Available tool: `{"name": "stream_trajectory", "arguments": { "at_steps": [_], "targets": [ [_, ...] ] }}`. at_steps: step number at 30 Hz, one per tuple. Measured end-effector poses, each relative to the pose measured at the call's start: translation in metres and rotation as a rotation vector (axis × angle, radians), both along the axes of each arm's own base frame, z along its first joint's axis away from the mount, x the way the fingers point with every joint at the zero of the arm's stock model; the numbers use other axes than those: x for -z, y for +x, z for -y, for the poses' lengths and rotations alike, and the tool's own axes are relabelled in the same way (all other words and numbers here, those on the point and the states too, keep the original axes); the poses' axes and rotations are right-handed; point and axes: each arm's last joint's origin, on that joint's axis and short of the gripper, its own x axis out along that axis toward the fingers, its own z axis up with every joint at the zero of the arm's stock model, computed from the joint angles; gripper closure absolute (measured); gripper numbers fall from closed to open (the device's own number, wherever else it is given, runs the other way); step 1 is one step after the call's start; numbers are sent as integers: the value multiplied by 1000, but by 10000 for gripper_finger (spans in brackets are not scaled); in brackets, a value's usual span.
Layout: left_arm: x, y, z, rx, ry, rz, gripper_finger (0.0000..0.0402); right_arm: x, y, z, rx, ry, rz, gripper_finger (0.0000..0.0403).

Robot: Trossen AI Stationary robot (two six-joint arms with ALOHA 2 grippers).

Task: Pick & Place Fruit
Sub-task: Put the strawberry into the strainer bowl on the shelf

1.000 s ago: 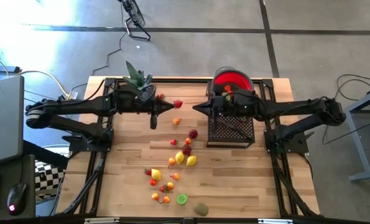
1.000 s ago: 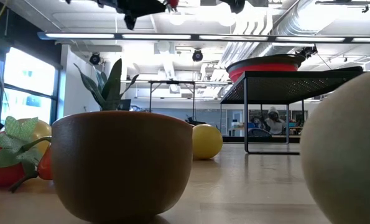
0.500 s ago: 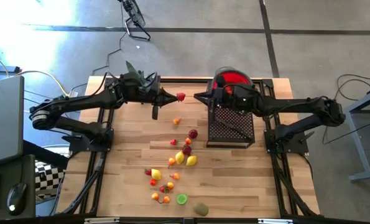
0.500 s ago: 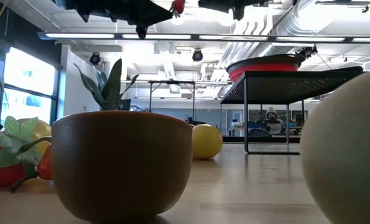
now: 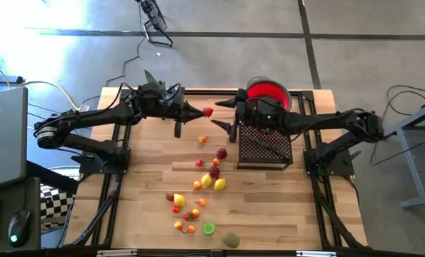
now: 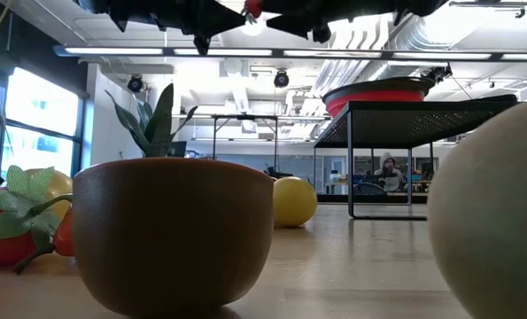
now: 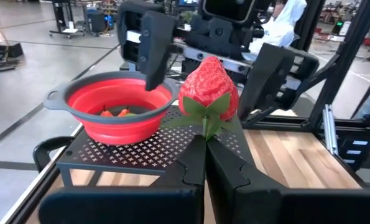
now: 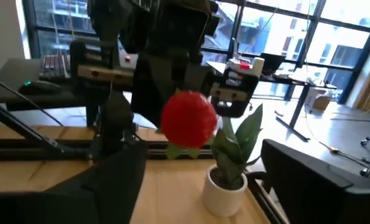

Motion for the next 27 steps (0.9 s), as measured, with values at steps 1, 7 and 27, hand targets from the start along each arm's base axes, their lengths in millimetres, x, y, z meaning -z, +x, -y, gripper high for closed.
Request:
{"name": "stream_trajectory", "arguments": {
  "at_steps": [1, 7, 27],
  "targets": [
    [0, 0, 0, 4, 0, 0, 401, 0, 0, 0, -4, 0, 2, 83],
    [0, 0, 0, 8, 0, 0, 401, -2, 3, -2, -78, 18, 58, 68],
    [8, 22, 8, 38, 7, 44, 401, -1, 4, -3, -106, 15, 62, 105]
  ]
}}
